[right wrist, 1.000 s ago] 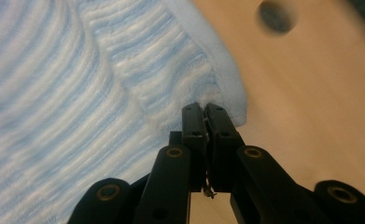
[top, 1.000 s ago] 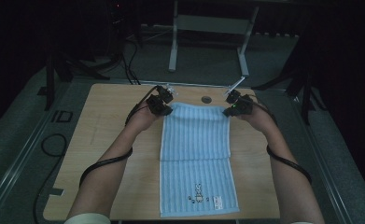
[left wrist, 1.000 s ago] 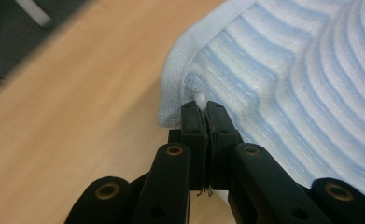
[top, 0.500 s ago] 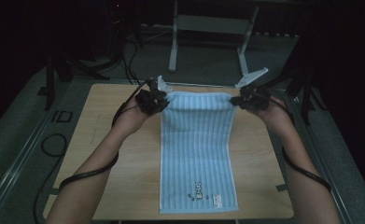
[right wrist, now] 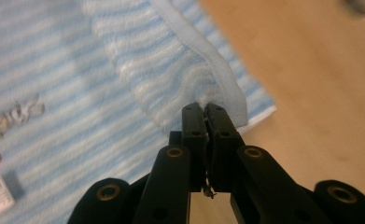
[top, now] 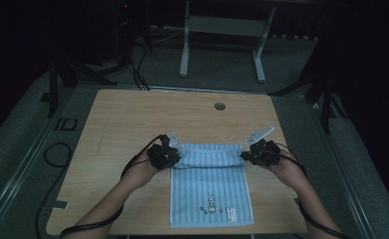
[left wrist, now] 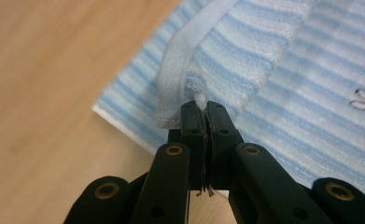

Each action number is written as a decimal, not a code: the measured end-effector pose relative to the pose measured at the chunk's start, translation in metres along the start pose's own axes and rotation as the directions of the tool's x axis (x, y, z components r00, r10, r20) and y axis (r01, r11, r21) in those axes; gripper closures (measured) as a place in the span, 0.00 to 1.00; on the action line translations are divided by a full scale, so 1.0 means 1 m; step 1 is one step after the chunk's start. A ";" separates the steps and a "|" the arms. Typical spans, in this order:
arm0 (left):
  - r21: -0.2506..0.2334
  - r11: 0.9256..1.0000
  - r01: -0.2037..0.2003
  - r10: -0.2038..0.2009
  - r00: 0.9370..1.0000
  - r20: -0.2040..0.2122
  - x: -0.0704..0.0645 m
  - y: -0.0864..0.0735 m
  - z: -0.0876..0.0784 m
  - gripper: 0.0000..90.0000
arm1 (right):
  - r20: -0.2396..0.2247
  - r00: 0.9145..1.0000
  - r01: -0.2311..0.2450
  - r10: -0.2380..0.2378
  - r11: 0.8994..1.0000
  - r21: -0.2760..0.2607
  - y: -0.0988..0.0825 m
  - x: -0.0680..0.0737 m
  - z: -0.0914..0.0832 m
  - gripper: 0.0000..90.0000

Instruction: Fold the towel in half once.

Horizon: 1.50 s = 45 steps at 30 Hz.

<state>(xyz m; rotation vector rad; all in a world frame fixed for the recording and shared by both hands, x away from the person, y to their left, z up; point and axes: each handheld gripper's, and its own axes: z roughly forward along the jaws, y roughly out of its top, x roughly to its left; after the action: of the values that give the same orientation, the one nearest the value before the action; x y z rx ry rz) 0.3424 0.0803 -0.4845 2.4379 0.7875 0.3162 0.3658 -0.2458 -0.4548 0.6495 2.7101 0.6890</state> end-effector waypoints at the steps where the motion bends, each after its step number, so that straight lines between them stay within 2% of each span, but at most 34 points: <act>1: 0.000 1.000 0.004 -0.004 1.000 -0.010 -0.002 -0.003 0.004 0.97 | -0.019 1.000 -0.022 0.022 1.000 -0.002 -0.004 0.002 0.005 0.97; 2: 0.012 1.000 0.006 -0.006 1.000 0.003 -0.002 -0.005 0.009 0.97 | -0.041 0.999 -0.029 0.029 1.000 0.005 -0.007 0.004 0.010 0.97; 3: 0.019 1.000 0.000 -0.001 1.000 0.010 -0.004 -0.007 0.011 0.97 | -0.034 0.999 -0.029 0.030 0.999 0.017 -0.011 0.007 0.016 0.97; 4: 0.013 1.000 0.005 -0.005 1.000 0.001 -0.005 -0.008 0.014 0.97 | -0.042 0.998 -0.037 0.038 0.999 0.027 -0.014 0.008 0.020 0.97; 6: 0.021 1.000 0.012 -0.013 1.000 0.018 -0.009 -0.010 0.017 0.97 | -0.056 0.998 -0.036 0.038 0.998 0.043 -0.018 0.010 0.028 0.97; 8: 0.021 1.000 0.008 -0.009 1.000 0.013 -0.012 -0.011 0.015 0.97 | -0.062 0.997 -0.038 0.042 0.998 0.055 -0.021 0.011 0.030 0.97; 11: -0.009 1.000 -0.004 0.004 1.000 -0.003 -0.019 -0.011 0.003 0.97 | -0.065 0.997 -0.045 0.048 0.998 0.035 -0.022 0.011 0.020 0.97; 13: -0.055 0.998 -0.013 0.012 1.000 -0.020 -0.029 -0.011 -0.013 0.97 | -0.031 0.999 -0.024 0.024 1.000 0.012 -0.021 0.016 0.004 0.97; 14: -0.055 0.998 -0.013 0.012 1.000 -0.020 -0.029 -0.011 -0.013 0.97 | -0.031 0.999 -0.024 0.024 1.000 0.012 -0.021 0.016 0.004 0.97; 15: -0.076 0.996 -0.036 0.034 0.999 -0.025 -0.037 -0.012 -0.025 0.96 | 0.004 1.000 0.006 -0.005 0.999 -0.037 -0.022 0.028 -0.022 0.97; 16: -0.086 0.995 -0.050 0.048 0.999 -0.025 -0.045 -0.013 -0.034 0.96 | 0.004 1.000 0.006 -0.005 0.999 -0.037 -0.022 0.028 -0.022 0.97; 17: -0.098 0.993 -0.070 0.069 0.997 -0.021 -0.055 -0.016 -0.042 0.96 | 0.007 1.000 0.003 -0.003 0.999 -0.050 -0.024 0.035 -0.032 0.97; 18: -0.102 0.991 -0.086 0.087 0.996 0.001 -0.065 -0.020 -0.049 0.92 | 0.009 0.999 0.037 -0.036 0.997 -0.061 -0.033 0.058 -0.050 0.96; 19: -0.086 0.992 -0.093 0.097 0.994 0.045 -0.074 -0.024 -0.054 0.92 | 0.009 0.999 0.037 -0.036 0.997 -0.061 -0.033 0.058 -0.050 0.96; 20: -0.052 0.990 -0.131 0.136 0.986 0.093 -0.091 -0.035 -0.061 0.71 | -0.100 0.994 0.047 -0.052 0.997 -0.057 -0.049 0.080 -0.059 0.82; 21: -0.017 0.990 -0.143 0.144 0.983 0.111 -0.097 -0.041 -0.062 0.65 | -0.126 0.990 0.052 -0.058 0.997 -0.055 -0.056 0.087 -0.061 0.77; 22: -0.017 0.990 -0.143 0.144 0.983 0.111 -0.097 -0.041 -0.062 0.60 | -0.136 0.989 0.047 -0.054 0.997 -0.055 -0.065 0.093 -0.062 0.71; 23: 0.003 0.985 -0.170 0.169 0.980 0.109 -0.102 -0.049 -0.062 0.57 | -0.135 0.991 0.012 -0.018 0.999 -0.042 -0.073 0.095 -0.061 0.69; 24: 0.007 0.985 -0.175 0.173 0.977 0.123 -0.102 -0.054 -0.062 0.56 | -0.124 0.992 -0.008 0.004 0.999 -0.032 -0.078 0.094 -0.059 0.68; 25: 0.017 0.986 -0.167 0.163 0.976 0.148 -0.100 -0.057 -0.060 0.56 | -0.124 0.992 -0.008 0.004 0.999 -0.032 -0.078 0.094 -0.059 0.68; 26: 0.027 0.988 -0.154 0.149 0.978 0.144 -0.097 -0.061 -0.057 0.55 | -0.118 0.992 -0.049 0.045 0.998 -0.029 -0.083 0.090 -0.054 0.68; 27: 0.028 0.991 -0.134 0.128 0.981 0.144 -0.093 -0.062 -0.054 0.54 | -0.120 0.991 -0.061 0.057 0.998 -0.031 -0.084 0.087 -0.051 0.67; 28: 0.030 0.992 -0.120 0.113 0.980 0.161 -0.091 -0.063 -0.051 0.54 | -0.120 0.991 -0.061 0.057 0.998 -0.031 -0.084 0.087 -0.051 0.67; 29: 0.028 0.993 -0.116 0.110 0.981 0.163 -0.089 -0.063 -0.048 0.53 | -0.147 0.985 -0.093 0.086 0.995 -0.040 -0.080 0.084 -0.044 0.67; 32: 0.044 0.992 -0.118 0.108 0.976 0.191 -0.085 -0.060 -0.035 0.53 | -0.153 0.988 -0.031 0.028 0.999 -0.017 -0.074 0.086 -0.027 0.70; 33: 0.070 0.991 -0.112 0.095 0.972 0.216 -0.083 -0.058 -0.025 0.55 | -0.165 0.986 -0.030 0.029 1.000 -0.004 -0.072 0.085 -0.021 0.72; 34: 0.070 0.991 -0.112 0.095 0.972 0.216 -0.083 -0.058 -0.025 0.55 | -0.165 0.986 -0.030 0.029 1.000 -0.004 -0.072 0.085 -0.021 0.72; 35: 0.080 0.990 -0.113 0.092 0.970 0.226 -0.082 -0.057 -0.020 0.55 | -0.181 0.983 -0.030 0.031 0.999 0.012 -0.070 0.083 -0.012 0.74; 36: 0.094 0.988 -0.119 0.094 0.968 0.234 -0.082 -0.057 -0.016 0.55 | -0.190 0.981 -0.021 0.031 0.998 0.053 -0.069 0.081 0.000 0.75; 37: 0.106 0.987 -0.124 0.096 0.967 0.236 -0.081 -0.057 -0.011 0.55 | -0.185 0.982 -0.018 0.031 0.997 0.071 -0.068 0.081 0.006 0.75; 39: 0.135 0.983 -0.124 0.086 0.963 0.255 -0.080 -0.057 -0.003 0.55 | -0.195 0.980 -0.030 0.048 0.995 0.091 -0.069 0.079 0.010 0.75; 40: 0.154 0.981 -0.120 0.079 0.964 0.252 -0.080 -0.058 0.002 0.55 | -0.218 0.974 -0.037 0.063 0.992 0.121 -0.071 0.077 0.018 0.74; 43: 0.157 0.981 -0.116 0.074 0.965 0.253 -0.080 -0.059 0.006 0.55 | -0.236 0.969 -0.043 0.076 0.989 0.145 -0.073 0.076 0.022 0.76; 45: 0.158 0.980 -0.124 0.083 0.966 0.244 -0.081 -0.058 0.006 0.56 | -0.240 0.967 -0.047 0.082 0.988 0.149 -0.073 0.075 0.021 0.84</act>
<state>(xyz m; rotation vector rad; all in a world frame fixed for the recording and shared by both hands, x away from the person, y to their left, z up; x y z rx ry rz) 0.2530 0.0688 -0.5267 2.6214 0.6056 -0.0076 0.2825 -0.2588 -0.5209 0.7331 3.0005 0.6334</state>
